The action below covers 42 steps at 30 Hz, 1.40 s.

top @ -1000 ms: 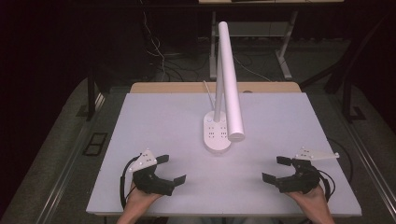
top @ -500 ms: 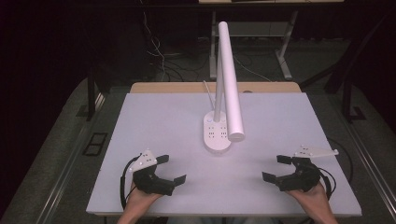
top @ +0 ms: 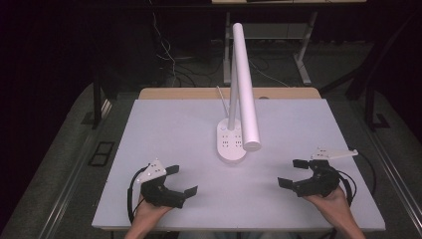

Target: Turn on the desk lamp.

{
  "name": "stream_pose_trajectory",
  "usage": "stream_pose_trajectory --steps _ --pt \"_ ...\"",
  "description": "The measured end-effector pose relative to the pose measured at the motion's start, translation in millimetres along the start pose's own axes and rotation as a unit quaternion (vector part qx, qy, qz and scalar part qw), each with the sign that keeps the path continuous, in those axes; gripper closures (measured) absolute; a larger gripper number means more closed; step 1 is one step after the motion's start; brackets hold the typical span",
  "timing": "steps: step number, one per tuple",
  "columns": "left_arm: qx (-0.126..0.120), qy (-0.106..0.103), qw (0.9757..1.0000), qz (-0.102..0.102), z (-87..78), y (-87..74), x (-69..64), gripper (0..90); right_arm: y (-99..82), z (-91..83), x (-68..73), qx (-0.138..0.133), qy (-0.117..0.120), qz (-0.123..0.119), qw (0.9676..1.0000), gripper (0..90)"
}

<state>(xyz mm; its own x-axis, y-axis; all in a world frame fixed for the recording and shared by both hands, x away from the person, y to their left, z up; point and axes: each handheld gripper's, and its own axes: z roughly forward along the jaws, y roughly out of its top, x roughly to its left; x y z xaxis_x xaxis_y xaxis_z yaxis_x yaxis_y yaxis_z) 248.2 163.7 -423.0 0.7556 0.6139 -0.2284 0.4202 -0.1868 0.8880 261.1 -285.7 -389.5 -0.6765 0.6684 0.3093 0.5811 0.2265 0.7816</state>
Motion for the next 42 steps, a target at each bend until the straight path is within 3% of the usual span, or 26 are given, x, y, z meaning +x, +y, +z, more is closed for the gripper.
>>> stream_pose_trajectory --steps 7,24,42 --pt "0.002 -0.001 1.0000 0.002 1.1 -0.2 -0.4 0.0 14.9 4.4 0.1 0.006 0.002 -0.014 0.9999 0.5" --pt "0.003 -0.001 1.0000 0.003 1.2 -0.7 0.2 0.0 61.2 19.5 -14.4 0.020 0.008 -0.028 0.9994 0.5" --pt "0.004 -0.002 1.0000 0.003 1.2 -0.7 0.4 0.0 86.9 37.5 -28.7 0.031 0.006 -0.033 0.9990 0.6"
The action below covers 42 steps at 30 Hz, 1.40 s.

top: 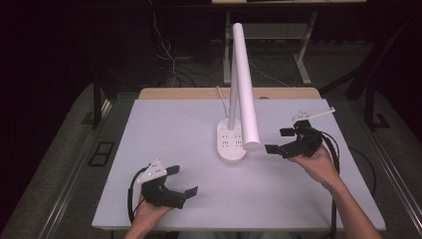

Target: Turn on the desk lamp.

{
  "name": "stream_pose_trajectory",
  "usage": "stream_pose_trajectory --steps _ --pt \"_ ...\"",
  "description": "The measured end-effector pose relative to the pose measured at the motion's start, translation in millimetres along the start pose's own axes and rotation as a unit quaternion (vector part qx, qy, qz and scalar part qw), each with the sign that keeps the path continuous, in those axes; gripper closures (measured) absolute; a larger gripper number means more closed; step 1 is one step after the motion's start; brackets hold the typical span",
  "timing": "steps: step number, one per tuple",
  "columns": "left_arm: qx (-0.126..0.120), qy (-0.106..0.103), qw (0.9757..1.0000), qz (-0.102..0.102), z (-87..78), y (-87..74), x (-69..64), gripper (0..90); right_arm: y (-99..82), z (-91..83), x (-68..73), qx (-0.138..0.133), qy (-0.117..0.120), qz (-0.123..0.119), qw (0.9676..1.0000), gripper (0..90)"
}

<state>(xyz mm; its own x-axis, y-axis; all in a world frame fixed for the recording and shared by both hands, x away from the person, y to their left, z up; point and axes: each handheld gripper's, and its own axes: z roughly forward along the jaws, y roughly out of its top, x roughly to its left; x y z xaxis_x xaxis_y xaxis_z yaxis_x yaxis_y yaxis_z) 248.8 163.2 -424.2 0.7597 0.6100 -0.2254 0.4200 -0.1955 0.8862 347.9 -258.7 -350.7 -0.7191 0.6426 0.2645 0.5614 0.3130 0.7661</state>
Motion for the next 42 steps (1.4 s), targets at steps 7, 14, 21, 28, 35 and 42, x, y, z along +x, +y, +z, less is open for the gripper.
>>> stream_pose_trajectory --steps 7,14,21,28,35,42 --pt "-0.001 -0.001 1.0000 0.000 0.3 -0.1 0.1 0.0 8.4 9.8 -6.3 0.005 0.001 0.002 1.0000 0.6" --pt "0.000 -0.001 1.0000 0.000 0.2 -0.1 0.7 0.0 16.6 21.1 -10.7 0.010 0.001 0.001 1.0000 0.6" --pt "-0.002 -0.001 1.0000 -0.001 -0.6 -0.1 0.9 0.0 23.9 33.8 -16.9 0.014 0.000 0.000 0.9999 0.6" --pt "-0.001 -0.001 1.0000 0.000 -0.3 0.0 0.8 0.0 31.7 42.9 -21.6 0.013 0.000 0.002 0.9999 0.6" --pt "-0.004 -0.001 1.0000 -0.002 -0.8 0.0 1.0 0.0 39.9 52.8 -27.4 0.013 -0.001 0.006 0.9999 0.6" --pt "-0.004 -0.003 1.0000 -0.001 -0.7 0.2 -0.2 0.0 46.4 66.6 -33.7 0.018 -0.002 0.010 0.9998 0.6"
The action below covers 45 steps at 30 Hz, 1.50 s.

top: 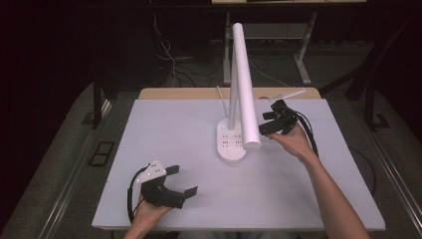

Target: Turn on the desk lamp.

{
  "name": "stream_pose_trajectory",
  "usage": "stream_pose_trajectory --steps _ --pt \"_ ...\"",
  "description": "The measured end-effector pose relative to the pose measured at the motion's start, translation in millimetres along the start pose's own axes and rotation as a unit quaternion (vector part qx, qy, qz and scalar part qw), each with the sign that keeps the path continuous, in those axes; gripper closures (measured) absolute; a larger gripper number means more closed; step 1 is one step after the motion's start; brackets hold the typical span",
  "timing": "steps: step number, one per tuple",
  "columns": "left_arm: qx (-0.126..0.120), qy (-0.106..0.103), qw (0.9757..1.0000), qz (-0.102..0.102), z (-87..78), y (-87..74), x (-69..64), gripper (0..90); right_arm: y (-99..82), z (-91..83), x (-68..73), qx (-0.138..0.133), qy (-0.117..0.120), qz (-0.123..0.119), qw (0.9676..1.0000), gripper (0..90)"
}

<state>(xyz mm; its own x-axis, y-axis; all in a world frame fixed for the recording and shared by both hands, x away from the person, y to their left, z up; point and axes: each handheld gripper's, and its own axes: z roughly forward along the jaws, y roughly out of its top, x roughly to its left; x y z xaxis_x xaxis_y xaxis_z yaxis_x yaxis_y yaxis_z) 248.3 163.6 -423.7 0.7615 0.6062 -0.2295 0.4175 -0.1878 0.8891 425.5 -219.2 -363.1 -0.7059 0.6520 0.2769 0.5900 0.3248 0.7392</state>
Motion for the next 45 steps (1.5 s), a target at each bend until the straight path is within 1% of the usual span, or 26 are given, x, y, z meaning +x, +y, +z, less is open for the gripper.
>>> stream_pose_trajectory --steps 1,4,5,7,8,9,12,14,17,20,24,26,27,28,29,31,32,36,37,38,39,40,42,43,44,45 --pt "0.001 -0.001 1.0000 0.001 0.0 0.1 -0.2 0.0 0.5 2.2 -1.4 0.001 -0.001 -0.002 1.0000 0.6" --pt "0.003 -0.003 1.0000 0.002 0.8 0.0 -0.3 0.0 1.6 7.9 -5.6 0.001 -0.003 0.003 1.0000 0.6" --pt "0.003 -0.003 1.0000 0.002 1.0 0.1 -0.2 0.0 1.4 10.2 -8.5 -0.001 0.000 0.005 1.0000 5.9" --pt "0.003 -0.004 1.0000 0.002 1.2 0.1 -0.1 0.0 1.6 13.9 -11.3 -0.008 -0.002 0.007 0.9999 6.1" --pt "0.003 -0.004 1.0000 0.002 1.2 0.2 -0.1 0.0 1.8 16.0 -12.8 -0.008 -0.004 0.010 0.9999 8.3" --pt "0.002 -0.004 1.0000 0.001 1.1 0.2 0.0 0.0 1.8 17.8 -13.8 -0.008 -0.001 0.011 0.9999 13.4" --pt "0.001 -0.004 1.0000 0.000 1.0 0.2 0.3 0.0 2.1 21.5 -15.7 -0.011 -0.005 0.009 0.9999 15.0" --pt "0.002 -0.004 1.0000 0.001 1.0 0.2 0.6 0.0 2.8 28.2 -18.5 -0.008 -0.001 0.015 0.9999 20.2" --pt "0.002 -0.004 1.0000 0.001 1.1 0.2 0.7 0.0 3.2 31.9 -19.7 -0.008 -0.001 0.015 0.9999 22.3" --pt "0.002 -0.004 1.0000 0.002 0.7 0.2 1.1 0.0 3.9 39.0 -21.7 -0.005 0.001 0.011 0.9999 28.6" --pt "-0.001 -0.004 1.0000 0.000 0.1 0.3 1.6 0.0 3.9 44.1 -23.2 -0.007 0.002 0.012 0.9999 32.6" --pt "-0.001 -0.004 1.0000 0.000 -0.1 0.3 1.8 0.0 3.3 46.6 -23.6 -0.007 0.004 0.011 0.9999 38.1" --pt "-0.001 -0.004 1.0000 0.000 -0.1 0.2 1.8 0.0 2.4 49.6 -24.5 -0.011 0.004 0.014 0.9998 42.9" --pt "-0.001 -0.004 1.0000 0.000 -0.2 0.2 1.9 0.0 2.4 49.6 -24.5 -0.011 0.004 0.014 0.9998 42.9" --pt "-0.001 -0.004 1.0000 0.000 -0.2 0.2 1.9 0.0 1.8 52.2 -25.2 -0.012 0.005 0.018 0.9998 46.7" --pt "-0.001 -0.005 1.0000 0.000 -0.1 0.2 1.9 0.0 1.2 54.7 -26.5 -0.012 0.005 0.016 0.9998 50.6" --pt "-0.001 -0.005 1.0000 0.000 -0.1 0.2 1.8 0.0 1.2 54.7 -26.5 -0.012 0.005 0.016 0.9998 50.6" --pt "0.000 -0.004 1.0000 0.000 -0.1 0.3 2.0 0.0 -0.6 59.6 -28.4 -0.007 0.005 0.024 0.9997 59.5" --pt "0.000 -0.004 1.0000 0.001 -0.2 0.3 2.0 0.0 -0.6 59.6 -28.4 -0.007 0.005 0.024 0.9997 59.5" --pt "0.000 -0.004 1.0000 0.000 -0.2 0.3 1.9 0.0 -1.7 61.9 -28.9 -0.009 0.006 0.027 0.9996 62.8" --pt "0.000 -0.004 1.0000 0.000 -0.2 0.3 1.8 0.0 -1.7 61.9 -28.9 -0.009 0.006 0.027 0.9996 62.8" --pt "-0.001 -0.004 1.0000 0.000 -0.2 0.3 1.8 0.0 -2.4 64.1 -29.9 -0.009 0.011 0.028 0.9995 66.3" --pt "-0.001 -0.004 1.0000 -0.001 -0.2 0.2 1.6 0.0 -3.2 67.0 -30.3 -0.011 0.013 0.027 0.9995 70.7" --pt "0.000 -0.004 1.0000 -0.001 -0.1 0.2 1.6 0.0 -3.2 67.0 -30.3 -0.011 0.013 0.027 0.9995 70.7" --pt "0.000 -0.004 1.0000 0.000 -0.1 0.2 1.8 0.0 -4.2 70.1 -30.5 -0.011 0.015 0.027 0.9995 74.8" --pt "0.000 -0.004 1.0000 0.001 -0.2 0.3 2.0 0.0 -4.6 71.2 -30.4 -0.010 0.016 0.027 0.9995 76.2"
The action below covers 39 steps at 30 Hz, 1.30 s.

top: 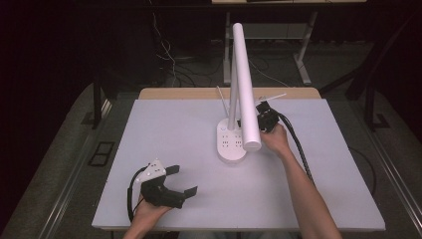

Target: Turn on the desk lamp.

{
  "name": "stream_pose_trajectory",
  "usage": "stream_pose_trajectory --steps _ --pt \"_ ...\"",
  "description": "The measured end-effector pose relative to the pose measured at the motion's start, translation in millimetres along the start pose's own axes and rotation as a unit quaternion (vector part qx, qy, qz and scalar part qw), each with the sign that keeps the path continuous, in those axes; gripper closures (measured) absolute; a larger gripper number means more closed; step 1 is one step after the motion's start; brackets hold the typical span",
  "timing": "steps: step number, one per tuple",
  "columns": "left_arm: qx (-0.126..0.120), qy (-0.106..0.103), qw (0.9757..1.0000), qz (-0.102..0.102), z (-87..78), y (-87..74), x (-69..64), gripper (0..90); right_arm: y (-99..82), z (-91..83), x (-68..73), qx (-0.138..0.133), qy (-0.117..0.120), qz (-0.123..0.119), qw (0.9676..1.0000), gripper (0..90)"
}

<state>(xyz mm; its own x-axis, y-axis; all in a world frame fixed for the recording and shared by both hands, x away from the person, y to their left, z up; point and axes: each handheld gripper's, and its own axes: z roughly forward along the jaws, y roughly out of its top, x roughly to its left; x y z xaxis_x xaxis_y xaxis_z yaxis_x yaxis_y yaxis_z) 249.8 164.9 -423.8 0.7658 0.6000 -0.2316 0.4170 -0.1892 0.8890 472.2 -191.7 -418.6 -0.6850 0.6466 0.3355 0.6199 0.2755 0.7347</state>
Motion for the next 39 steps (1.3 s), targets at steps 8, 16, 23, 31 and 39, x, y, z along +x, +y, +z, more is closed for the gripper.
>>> stream_pose_trajectory --steps 8,16,23,31,39 --pt "-0.001 0.000 1.0000 -0.001 -0.4 -0.1 0.2 0.0 -2.2 8.9 0.4 0.003 -0.004 0.001 1.0000 87.3" --pt "0.000 -0.001 1.0000 0.000 0.6 -0.1 -0.3 0.0 -3.6 14.6 -1.7 0.004 -0.009 0.007 0.9999 89.6" --pt "0.002 0.000 1.0000 -0.001 0.3 -0.2 0.1 0.0 -6.4 16.6 -4.1 0.000 -0.008 0.020 0.9998 89.7" --pt "0.005 0.001 1.0000 0.001 0.4 -0.5 -0.5 0.0 -7.9 17.3 -2.5 -0.003 -0.014 0.019 0.9997 90.0" --pt "0.003 0.004 1.0000 -0.003 0.1 -0.7 0.1 0.0 -10.1 24.2 3.0 -0.011 -0.011 0.024 0.9996 90.0"
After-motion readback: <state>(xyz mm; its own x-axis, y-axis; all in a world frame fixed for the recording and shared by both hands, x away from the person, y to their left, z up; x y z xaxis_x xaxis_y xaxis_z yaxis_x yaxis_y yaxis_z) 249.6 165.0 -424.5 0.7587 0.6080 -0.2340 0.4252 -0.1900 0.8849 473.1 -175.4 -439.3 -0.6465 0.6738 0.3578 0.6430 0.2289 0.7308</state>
